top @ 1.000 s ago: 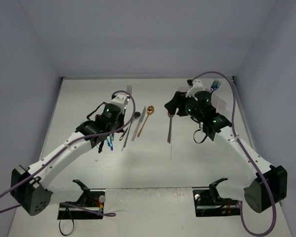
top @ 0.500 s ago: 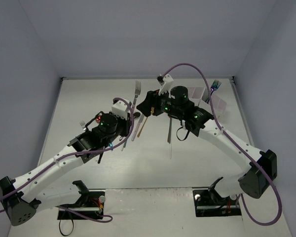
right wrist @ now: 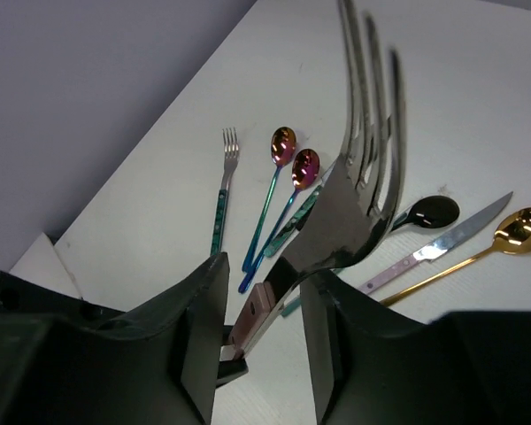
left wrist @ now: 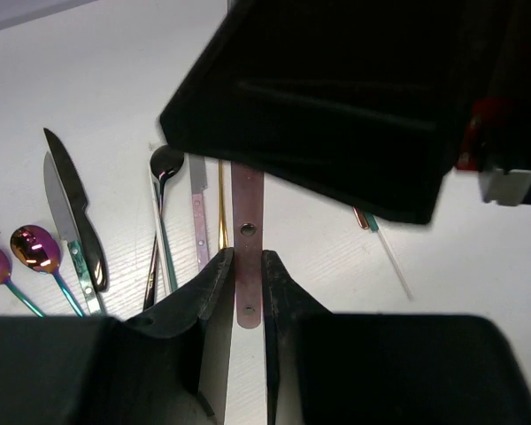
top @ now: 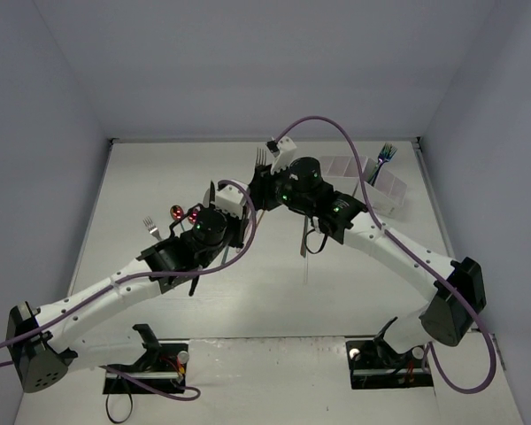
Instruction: Sort the eating utensils into containers
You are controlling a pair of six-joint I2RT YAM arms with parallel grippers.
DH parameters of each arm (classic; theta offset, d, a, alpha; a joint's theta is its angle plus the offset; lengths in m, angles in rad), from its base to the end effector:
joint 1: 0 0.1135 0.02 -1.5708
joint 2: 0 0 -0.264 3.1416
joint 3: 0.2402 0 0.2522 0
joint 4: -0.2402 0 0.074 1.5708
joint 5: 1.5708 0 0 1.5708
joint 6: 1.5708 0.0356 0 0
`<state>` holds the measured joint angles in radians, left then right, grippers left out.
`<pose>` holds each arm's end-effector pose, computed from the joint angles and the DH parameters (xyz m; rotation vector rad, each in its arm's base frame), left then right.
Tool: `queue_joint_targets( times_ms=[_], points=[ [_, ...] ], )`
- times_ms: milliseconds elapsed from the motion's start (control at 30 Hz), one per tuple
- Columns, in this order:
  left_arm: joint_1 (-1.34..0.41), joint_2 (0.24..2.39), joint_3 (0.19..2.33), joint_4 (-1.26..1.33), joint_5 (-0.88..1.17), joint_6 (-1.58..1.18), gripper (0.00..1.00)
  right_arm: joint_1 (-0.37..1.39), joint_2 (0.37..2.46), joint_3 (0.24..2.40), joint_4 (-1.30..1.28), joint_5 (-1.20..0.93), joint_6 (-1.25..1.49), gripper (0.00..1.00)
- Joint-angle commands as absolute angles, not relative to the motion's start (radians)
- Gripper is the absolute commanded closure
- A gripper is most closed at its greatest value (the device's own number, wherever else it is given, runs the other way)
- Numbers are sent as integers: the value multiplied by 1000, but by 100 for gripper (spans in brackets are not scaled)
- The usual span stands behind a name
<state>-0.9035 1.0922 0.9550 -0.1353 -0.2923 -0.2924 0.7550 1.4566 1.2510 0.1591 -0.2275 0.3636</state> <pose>0.1649 -0.1927 0.3447 0.3610 1.8343 -0.5677 0.2498 0.2461 0.3795 -0.5154 1.6410 1.0316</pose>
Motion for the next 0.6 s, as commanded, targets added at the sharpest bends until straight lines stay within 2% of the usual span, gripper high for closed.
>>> queue_joint_targets(
  times_ms=[0,33,167,233,267,300,367,467,567],
  points=[
    [-908,1091,970,-23,-325,-290,100,759,1450,1287,249,-167,350,92],
    [-908,1094,968,-23,-328,-291,100,759,1448,1283,249,-152,347,99],
    [-908,1102,951,-22,-359,-309,99,747,1437,1263,248,-110,320,100],
    [-908,1105,945,-28,-379,-318,85,720,1432,1252,247,-103,316,100],
    [-906,1108,947,-40,-394,-325,73,703,1427,1246,247,-103,314,100],
    [-904,1109,951,-62,-415,-336,52,678,1421,1239,248,-105,312,100],
    [-899,1109,951,-86,-448,-351,33,618,1410,1227,249,-128,309,100],
    [-873,1091,952,-133,-496,-395,22,490,1390,1221,243,-136,260,100],
    [-790,1070,971,-263,-506,-488,18,370,1373,1222,243,-140,214,100]
  ],
)
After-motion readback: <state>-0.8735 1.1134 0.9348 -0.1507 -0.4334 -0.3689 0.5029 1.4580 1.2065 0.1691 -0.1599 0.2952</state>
